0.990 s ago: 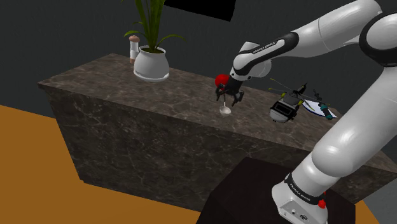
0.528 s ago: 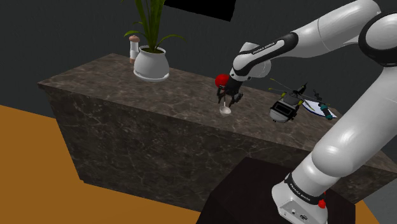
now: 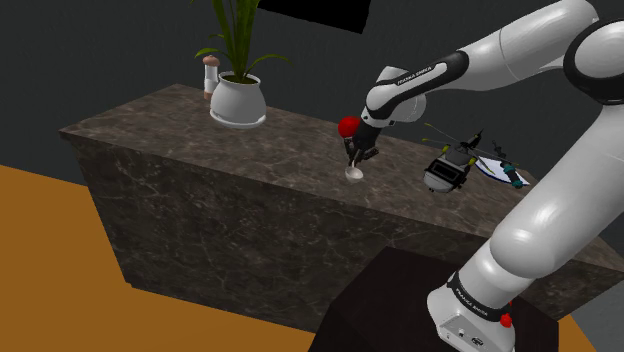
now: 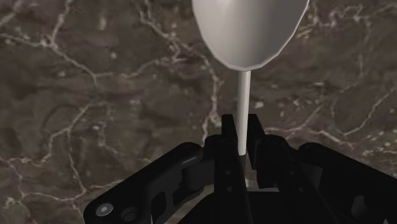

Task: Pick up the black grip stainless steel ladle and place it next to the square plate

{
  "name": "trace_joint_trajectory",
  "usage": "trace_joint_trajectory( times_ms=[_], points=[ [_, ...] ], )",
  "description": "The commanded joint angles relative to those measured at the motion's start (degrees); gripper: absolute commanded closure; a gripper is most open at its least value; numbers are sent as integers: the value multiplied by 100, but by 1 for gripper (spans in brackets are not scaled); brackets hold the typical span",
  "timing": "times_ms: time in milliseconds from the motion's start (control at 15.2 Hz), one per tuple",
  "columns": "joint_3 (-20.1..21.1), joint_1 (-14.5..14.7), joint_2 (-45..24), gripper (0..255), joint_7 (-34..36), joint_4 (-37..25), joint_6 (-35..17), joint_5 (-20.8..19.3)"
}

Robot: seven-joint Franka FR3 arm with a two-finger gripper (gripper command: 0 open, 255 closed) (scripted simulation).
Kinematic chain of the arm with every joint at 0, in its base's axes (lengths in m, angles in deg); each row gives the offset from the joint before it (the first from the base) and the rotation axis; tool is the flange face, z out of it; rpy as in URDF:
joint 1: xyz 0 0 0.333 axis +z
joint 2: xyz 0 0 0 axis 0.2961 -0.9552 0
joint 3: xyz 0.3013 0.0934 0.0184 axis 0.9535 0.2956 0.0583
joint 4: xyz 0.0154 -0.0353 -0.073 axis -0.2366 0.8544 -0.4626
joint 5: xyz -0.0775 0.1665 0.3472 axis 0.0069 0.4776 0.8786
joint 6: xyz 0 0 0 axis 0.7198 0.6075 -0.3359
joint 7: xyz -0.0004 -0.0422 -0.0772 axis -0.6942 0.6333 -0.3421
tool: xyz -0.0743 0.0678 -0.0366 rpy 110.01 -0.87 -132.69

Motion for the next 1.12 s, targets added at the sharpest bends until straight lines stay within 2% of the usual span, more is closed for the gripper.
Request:
trace_joint_trajectory(
  times_ms=[0, 1056],
  points=[
    [-1, -1, -1, 255, 0, 1, -1, 0],
    [-6, -23, 669, 255, 213, -574, 1233, -188]
  ],
)
